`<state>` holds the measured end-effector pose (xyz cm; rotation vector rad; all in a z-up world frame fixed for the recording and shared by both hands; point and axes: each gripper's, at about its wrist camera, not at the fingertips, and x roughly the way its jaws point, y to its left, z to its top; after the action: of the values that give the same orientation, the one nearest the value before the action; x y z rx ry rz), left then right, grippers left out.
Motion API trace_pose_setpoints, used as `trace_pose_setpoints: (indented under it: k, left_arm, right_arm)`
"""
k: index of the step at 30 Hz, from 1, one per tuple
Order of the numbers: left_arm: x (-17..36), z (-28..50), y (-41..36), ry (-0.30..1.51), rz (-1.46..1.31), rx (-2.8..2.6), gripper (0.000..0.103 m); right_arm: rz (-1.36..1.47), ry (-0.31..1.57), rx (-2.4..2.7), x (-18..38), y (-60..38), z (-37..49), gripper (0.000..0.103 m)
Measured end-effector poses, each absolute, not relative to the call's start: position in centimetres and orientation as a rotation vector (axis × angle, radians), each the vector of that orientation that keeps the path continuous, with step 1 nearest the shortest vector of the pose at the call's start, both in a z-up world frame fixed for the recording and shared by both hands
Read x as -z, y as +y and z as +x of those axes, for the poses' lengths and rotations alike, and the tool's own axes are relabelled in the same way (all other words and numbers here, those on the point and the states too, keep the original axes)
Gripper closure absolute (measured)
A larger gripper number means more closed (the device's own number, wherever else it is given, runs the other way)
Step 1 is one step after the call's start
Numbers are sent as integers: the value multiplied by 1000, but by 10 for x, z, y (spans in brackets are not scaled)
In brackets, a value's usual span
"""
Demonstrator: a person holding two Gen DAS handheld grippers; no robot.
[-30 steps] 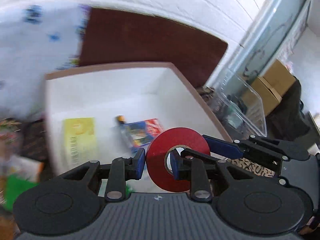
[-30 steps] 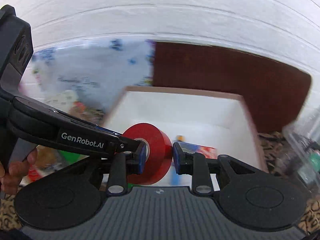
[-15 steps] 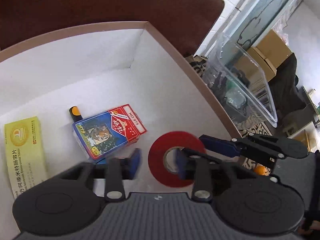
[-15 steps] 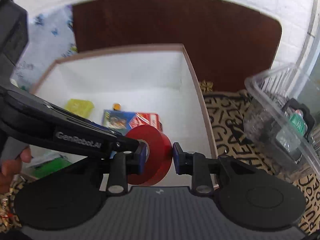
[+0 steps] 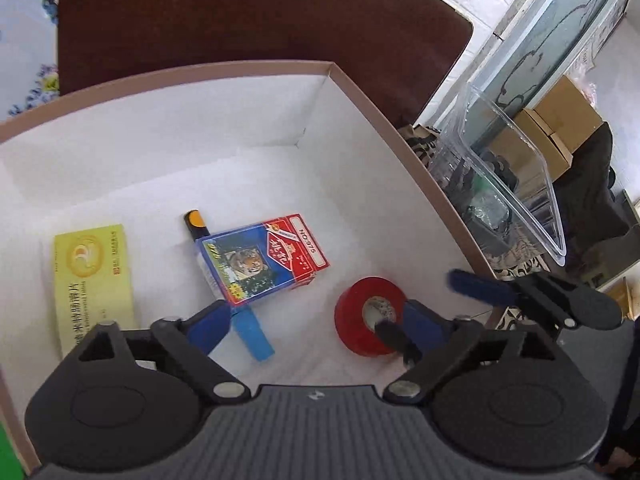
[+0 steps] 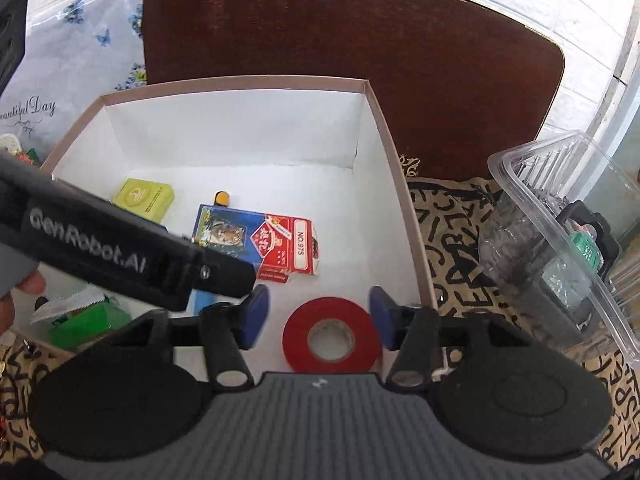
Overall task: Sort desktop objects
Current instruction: 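Withdraw the left gripper up out of the cardboard box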
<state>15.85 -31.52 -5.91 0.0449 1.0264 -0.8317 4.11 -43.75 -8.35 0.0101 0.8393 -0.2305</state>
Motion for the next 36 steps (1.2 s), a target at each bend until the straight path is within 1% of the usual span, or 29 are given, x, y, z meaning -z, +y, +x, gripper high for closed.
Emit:
trace_pose_setpoints:
  k: [2,3,9,14,17,27,36]
  left_arm:
    - [55,155,-312,1019,56,818,0]
    - [53,153,-311,1015,61,813,0]
    - [41,140,-299,1000,65,807,0]
    - [27,124,-290,937,96,799,0]
    - [18,115,-284,906,99,788,0]
    - [-4,80,-261,818,117,743,0]
    - [-26,32,-225,706,124,694,0]
  right_arm:
    - [8,826,240,81,-434,36,19]
    - [7,817,241,80,-432,34,17]
    - [3,801,246,71,-421,24,16]
    - [9,784,245,62,-412,16,16]
    - [8,772,246,56,-406,10,13]
    - [-1,739,215,40,-382,-17,13]
    - [10,721,220,24,-363,-55,12]
